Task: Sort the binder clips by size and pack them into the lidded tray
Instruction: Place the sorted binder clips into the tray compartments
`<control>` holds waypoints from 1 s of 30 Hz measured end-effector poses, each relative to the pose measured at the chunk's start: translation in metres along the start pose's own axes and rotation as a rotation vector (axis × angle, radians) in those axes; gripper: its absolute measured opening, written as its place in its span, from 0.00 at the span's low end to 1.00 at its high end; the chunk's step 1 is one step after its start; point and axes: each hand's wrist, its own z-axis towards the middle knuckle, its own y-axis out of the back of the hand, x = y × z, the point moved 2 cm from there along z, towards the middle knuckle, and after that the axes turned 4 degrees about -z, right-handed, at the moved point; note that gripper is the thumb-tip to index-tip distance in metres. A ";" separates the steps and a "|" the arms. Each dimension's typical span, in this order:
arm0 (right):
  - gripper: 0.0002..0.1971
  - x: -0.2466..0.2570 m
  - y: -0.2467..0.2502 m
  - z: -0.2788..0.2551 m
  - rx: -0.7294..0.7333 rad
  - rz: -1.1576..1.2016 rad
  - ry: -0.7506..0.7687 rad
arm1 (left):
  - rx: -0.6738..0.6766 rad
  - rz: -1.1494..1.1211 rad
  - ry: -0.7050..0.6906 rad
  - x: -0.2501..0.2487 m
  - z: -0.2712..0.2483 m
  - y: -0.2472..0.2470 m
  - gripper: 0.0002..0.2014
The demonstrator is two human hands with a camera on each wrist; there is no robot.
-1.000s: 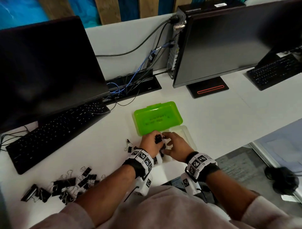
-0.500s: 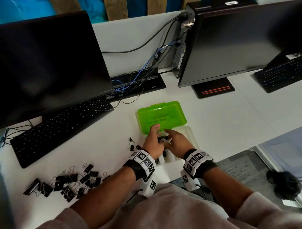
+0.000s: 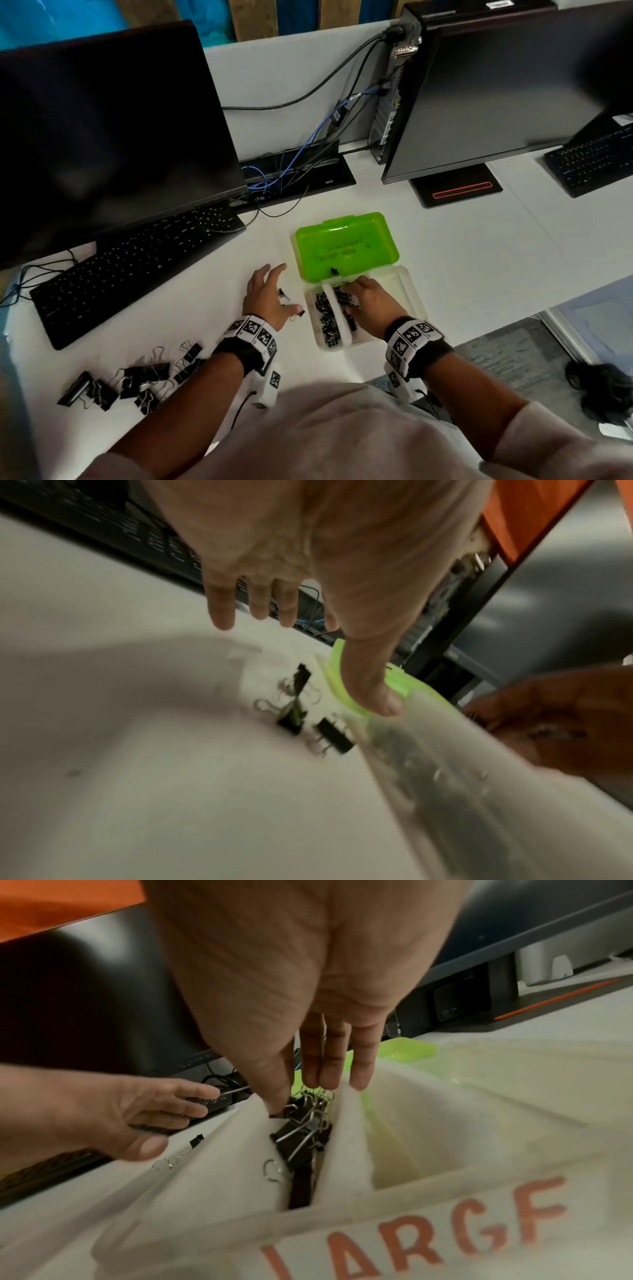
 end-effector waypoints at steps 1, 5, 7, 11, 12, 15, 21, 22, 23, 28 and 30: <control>0.20 0.000 -0.001 0.000 -0.021 0.016 -0.015 | 0.060 0.028 0.021 0.007 -0.002 -0.002 0.48; 0.18 0.003 -0.002 0.000 -0.045 0.002 -0.027 | 0.192 0.141 -0.041 0.019 -0.005 -0.016 0.50; 0.16 0.005 0.000 0.001 -0.070 0.053 -0.048 | 0.167 0.175 -0.076 0.022 -0.006 -0.023 0.43; 0.14 0.005 -0.001 0.000 -0.124 0.138 -0.142 | 0.103 0.128 -0.162 0.020 -0.008 -0.035 0.25; 0.15 0.006 -0.002 0.000 -0.120 0.142 -0.160 | 0.091 0.123 -0.177 0.020 -0.008 -0.037 0.20; 0.12 0.010 -0.003 0.002 -0.094 0.123 -0.180 | 0.057 0.069 -0.201 0.017 -0.006 -0.038 0.09; 0.07 0.021 0.001 -0.002 -0.081 0.092 -0.160 | -0.037 -0.064 -0.147 0.013 0.005 -0.026 0.09; 0.06 0.020 0.000 -0.002 -0.083 0.104 -0.176 | -0.059 -0.088 -0.149 0.009 0.008 -0.022 0.09; 0.06 0.019 -0.002 -0.002 -0.093 0.111 -0.188 | -0.084 -0.116 -0.162 0.003 0.010 -0.018 0.09; 0.19 0.018 -0.002 -0.007 -0.066 0.083 -0.228 | -0.145 -0.220 -0.303 -0.047 0.023 -0.005 0.08; 0.23 0.020 0.000 -0.010 -0.049 0.101 -0.241 | -0.093 -0.233 -0.359 -0.070 0.024 -0.007 0.09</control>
